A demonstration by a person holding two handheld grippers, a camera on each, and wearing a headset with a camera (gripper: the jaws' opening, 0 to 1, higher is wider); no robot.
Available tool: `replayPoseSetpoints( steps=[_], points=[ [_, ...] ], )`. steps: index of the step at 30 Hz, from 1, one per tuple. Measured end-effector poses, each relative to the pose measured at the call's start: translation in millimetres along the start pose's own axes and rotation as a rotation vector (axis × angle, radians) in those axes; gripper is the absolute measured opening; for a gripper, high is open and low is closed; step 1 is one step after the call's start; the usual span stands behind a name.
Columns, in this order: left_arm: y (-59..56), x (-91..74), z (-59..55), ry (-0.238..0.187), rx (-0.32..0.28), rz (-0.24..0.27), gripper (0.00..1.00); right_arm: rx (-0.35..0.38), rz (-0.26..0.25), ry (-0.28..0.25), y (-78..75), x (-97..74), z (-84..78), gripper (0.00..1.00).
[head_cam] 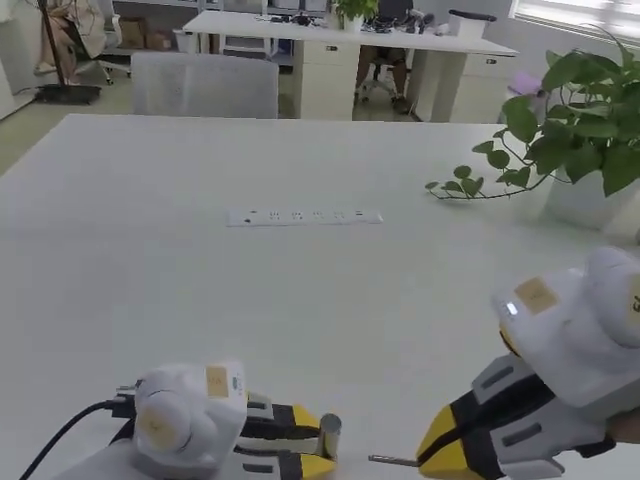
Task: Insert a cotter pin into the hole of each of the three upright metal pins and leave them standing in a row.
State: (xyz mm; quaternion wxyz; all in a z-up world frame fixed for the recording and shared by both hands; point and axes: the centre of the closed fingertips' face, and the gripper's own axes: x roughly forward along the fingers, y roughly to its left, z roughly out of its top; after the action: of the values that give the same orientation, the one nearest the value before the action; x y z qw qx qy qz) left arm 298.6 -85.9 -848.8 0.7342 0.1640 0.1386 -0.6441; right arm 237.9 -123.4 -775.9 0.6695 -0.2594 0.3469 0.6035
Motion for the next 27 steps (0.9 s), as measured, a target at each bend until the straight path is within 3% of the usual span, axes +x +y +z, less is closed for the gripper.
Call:
replayPoseSetpoints(
  steps=[2, 9, 13, 19, 27],
  points=[
    [-0.7, 0.0, -0.3, 0.002, 0.0, 0.015, 0.12, 0.007, -0.006, 0.0, -1.7, 1.3, 1.0, 0.04],
    [0.5, -3.1, -0.4, -0.034, -0.109, 0.095, 0.11, 0.051, -0.056, 0.01, -11.9, 3.5, 0.4, 0.04],
    [-2.3, -3.3, -1.3, -0.039, -0.131, 0.107, 0.11, 0.067, -0.088, 0.02, -19.1, 6.6, -3.0, 0.04],
    [-2.9, -1.8, -1.8, -0.04, -0.166, 0.156, 0.11, 0.072, -0.142, 0.078, -29.1, 11.5, -10.1, 0.04],
    [-0.8, -2.1, -1.2, -0.065, -0.204, 0.209, 0.11, 0.049, -0.158, 0.129, -34.3, 22.9, -11.7, 0.04]
  ],
)
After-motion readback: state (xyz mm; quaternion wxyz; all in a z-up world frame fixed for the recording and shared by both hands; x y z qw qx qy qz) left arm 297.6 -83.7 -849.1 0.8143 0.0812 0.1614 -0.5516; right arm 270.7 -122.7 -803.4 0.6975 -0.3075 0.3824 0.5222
